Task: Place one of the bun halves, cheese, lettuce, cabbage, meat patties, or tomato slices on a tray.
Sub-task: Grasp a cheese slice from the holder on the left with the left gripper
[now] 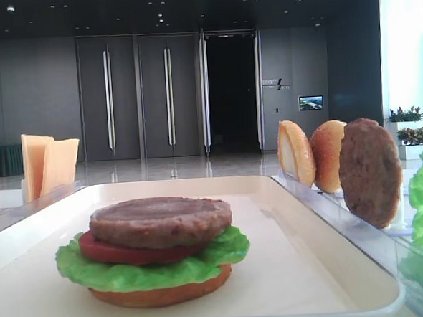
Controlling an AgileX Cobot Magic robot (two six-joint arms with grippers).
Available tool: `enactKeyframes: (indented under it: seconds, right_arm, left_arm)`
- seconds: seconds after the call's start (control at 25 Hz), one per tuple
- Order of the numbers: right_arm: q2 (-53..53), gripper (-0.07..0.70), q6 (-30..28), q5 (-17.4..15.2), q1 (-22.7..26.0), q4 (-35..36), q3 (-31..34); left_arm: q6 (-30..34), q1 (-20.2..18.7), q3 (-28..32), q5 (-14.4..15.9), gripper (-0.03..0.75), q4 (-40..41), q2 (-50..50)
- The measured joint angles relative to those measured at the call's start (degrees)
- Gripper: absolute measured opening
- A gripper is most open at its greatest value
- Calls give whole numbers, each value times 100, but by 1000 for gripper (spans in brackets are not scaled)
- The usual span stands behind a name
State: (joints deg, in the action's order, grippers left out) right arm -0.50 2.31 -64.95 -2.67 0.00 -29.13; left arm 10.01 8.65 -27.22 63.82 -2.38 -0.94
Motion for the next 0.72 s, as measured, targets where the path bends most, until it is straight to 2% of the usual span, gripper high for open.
enactKeyframes:
  seconds: [0.72]
  right_arm:
    - [0,590,0,0,0,0,0]
  left_arm:
    - [0,0,0,0,576,0,0]
